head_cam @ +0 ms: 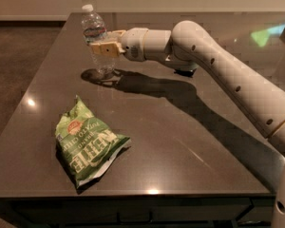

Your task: Place water bottle upright

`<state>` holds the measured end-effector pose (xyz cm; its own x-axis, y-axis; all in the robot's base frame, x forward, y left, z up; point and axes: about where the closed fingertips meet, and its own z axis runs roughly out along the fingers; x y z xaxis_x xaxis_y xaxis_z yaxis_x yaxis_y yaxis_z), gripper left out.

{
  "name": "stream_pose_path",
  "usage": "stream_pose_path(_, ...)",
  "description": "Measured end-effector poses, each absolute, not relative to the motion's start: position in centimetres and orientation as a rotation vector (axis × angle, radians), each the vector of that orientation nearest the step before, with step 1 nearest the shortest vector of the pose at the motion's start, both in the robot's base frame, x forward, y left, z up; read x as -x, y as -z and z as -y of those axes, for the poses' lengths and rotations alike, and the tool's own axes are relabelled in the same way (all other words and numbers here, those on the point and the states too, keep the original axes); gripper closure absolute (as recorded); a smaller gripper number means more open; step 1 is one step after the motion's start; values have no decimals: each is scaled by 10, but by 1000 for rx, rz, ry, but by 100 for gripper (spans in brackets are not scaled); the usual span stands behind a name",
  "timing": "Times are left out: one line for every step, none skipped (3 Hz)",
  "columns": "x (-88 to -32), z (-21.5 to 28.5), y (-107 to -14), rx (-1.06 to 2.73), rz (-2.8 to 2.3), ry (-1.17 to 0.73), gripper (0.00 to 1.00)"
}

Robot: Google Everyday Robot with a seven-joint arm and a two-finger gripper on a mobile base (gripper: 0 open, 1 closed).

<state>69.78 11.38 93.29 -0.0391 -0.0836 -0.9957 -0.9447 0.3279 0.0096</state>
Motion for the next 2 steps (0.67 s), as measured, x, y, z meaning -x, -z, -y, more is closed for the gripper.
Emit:
stream_pose_path(-698,-116,-929,1011,-1387,-962,100)
stream_pose_path(-696,-117,-926,1009,-1356,-995,85)
